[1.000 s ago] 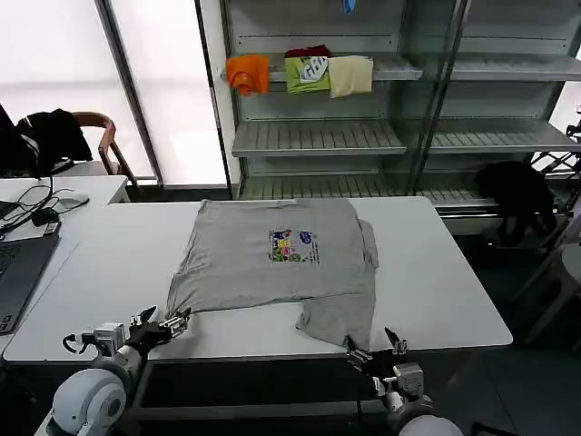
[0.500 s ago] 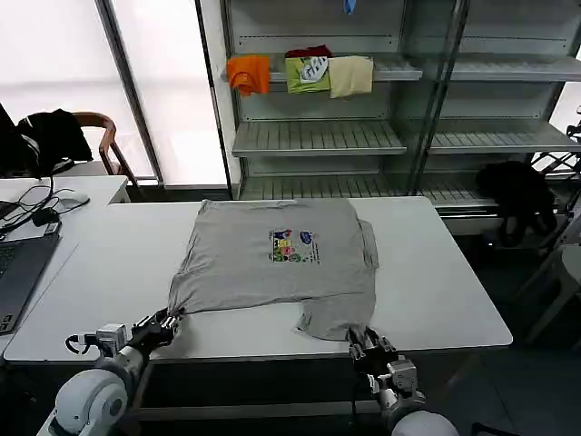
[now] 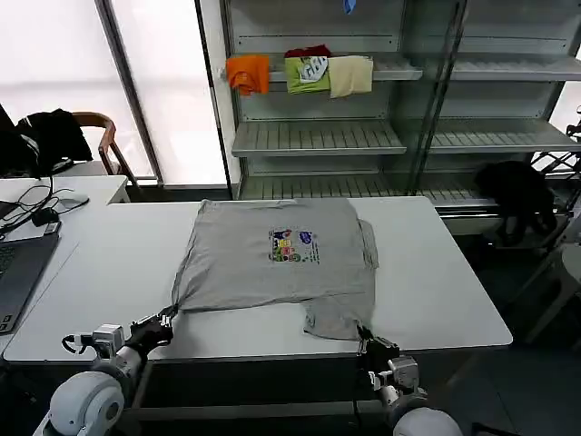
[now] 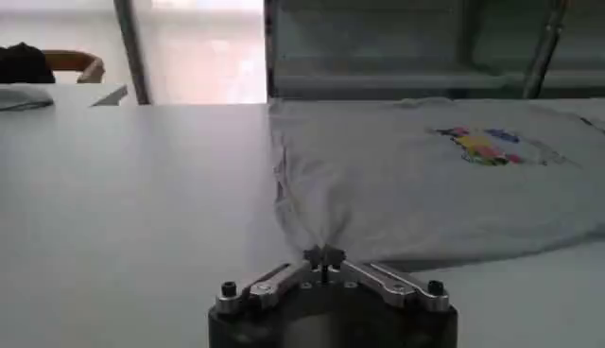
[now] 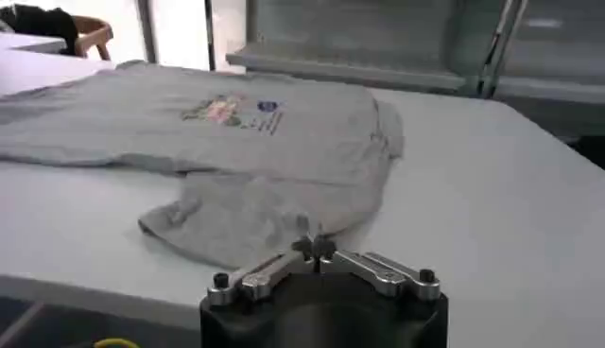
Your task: Fold and organize the clothes.
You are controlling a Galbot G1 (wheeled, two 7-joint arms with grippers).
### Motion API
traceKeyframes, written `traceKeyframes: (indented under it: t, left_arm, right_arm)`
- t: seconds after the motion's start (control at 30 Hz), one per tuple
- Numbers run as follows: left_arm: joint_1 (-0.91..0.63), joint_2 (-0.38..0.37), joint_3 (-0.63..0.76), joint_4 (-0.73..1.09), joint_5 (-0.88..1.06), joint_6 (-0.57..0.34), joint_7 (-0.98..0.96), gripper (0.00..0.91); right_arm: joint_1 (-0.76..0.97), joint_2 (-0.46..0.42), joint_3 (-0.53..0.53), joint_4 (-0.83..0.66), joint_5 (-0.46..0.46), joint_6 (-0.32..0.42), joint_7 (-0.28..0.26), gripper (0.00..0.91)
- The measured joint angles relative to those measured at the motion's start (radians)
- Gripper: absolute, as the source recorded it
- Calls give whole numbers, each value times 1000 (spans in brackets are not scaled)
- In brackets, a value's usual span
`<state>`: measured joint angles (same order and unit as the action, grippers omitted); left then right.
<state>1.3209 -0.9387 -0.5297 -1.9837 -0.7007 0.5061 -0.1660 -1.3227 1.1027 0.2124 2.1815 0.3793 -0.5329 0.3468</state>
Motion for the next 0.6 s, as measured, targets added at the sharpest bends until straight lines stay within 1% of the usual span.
traceKeyframes:
  t: [0.17, 0.3, 0.6]
  left_arm:
    - [-17, -1, 1, -12, -22, -24, -10, 10]
    - [-54, -9, 14, -2, -42, -33, -22, 10]
    - [-238, -51, 93, 79, -69, -41, -71, 10]
  right_arm:
    - [30, -8, 27, 0, 0, 22, -25, 0]
    - [85, -14, 34, -31, 1, 48, -52, 0]
    - [295, 1, 25, -180, 39, 81, -94, 0]
